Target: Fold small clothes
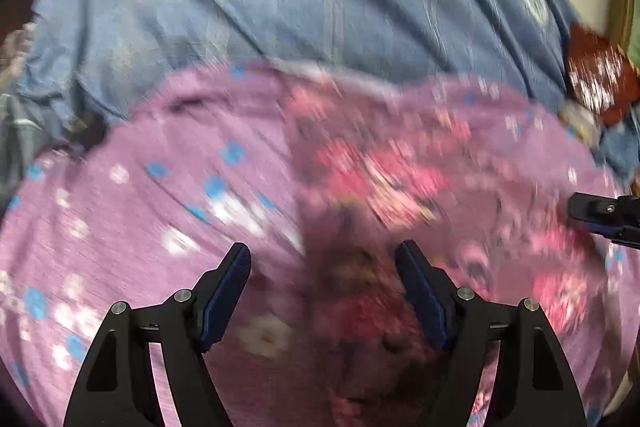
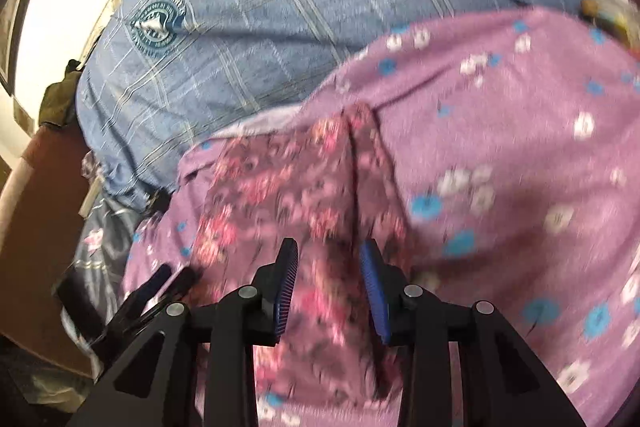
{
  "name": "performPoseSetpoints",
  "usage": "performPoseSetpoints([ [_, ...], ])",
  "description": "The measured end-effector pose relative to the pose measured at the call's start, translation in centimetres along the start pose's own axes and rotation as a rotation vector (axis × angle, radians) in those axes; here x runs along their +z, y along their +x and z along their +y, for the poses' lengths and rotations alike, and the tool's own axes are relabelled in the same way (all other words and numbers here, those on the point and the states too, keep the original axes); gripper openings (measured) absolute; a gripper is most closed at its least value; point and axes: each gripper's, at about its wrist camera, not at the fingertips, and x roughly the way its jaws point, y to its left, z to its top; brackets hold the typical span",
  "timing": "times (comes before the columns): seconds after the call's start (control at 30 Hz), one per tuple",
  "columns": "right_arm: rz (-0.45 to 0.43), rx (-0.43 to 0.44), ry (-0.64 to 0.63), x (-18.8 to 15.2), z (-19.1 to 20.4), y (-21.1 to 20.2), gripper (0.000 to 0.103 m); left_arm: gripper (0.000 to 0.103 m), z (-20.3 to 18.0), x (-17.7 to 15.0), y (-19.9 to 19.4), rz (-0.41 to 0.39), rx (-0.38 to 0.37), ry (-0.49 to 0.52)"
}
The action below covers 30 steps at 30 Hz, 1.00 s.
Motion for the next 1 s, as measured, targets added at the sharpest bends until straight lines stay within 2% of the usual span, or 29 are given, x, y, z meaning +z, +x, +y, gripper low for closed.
performPoseSetpoints([
  [0.1,0.103,-0.043,-0.011,-1.6,-0.5,3.0,0.036,0.078,-0.2,0.1,0.1,-0.015,0.014,0.005],
  [0.17,0.063,-0.047,-0.05,-1.8,-0.1,2.4,0.036,0.077,0.2,0.5,-0.4,-0.033,0.007,-0.009],
  [0.2,0.05,-0.039,-0.053,-1.6,0.1,1.8,0.036,0.077,0.6,0.7,-1.1,-0.069,0.019,-0.03],
  [0.27,-0.023,0.009,-0.063,-1.1,0.4,0.2,0.036,0.076,1.3,1.0,-2.4,-0.135,0.046,-0.056],
  [0.3,-0.061,0.005,-0.067,-1.0,0.6,-0.5,0.036,0.076,1.5,1.0,-2.8,-0.157,0.055,-0.067],
  [0.37,-0.136,-0.007,-0.08,-0.8,1.0,-1.7,0.042,0.076,2.0,1.1,-3.5,-0.185,0.071,-0.094],
  [0.43,-0.18,0.018,-0.085,-0.8,1.6,-2.3,0.046,0.078,2.2,0.9,-3.9,-0.193,0.086,-0.114],
  [0.57,-0.198,0.09,-0.074,-1.0,2.7,-2.1,0.053,0.078,2.3,0.3,-4.1,-0.171,0.119,-0.099],
  [0.7,-0.194,0.108,-0.097,-1.6,4.2,-1.5,0.054,0.078,2.0,0.0,-4.8,-0.169,0.159,-0.059],
  [0.87,-0.174,0.036,-0.178,-2.7,6.5,0.0,0.055,0.078,1.6,-0.2,-5.7,-0.209,0.185,-0.016],
  [1.0,-0.169,-0.05,-0.234,-3.2,7.9,1.1,0.054,0.078,2.5,-0.1,-5.6,-0.206,0.183,-0.066],
])
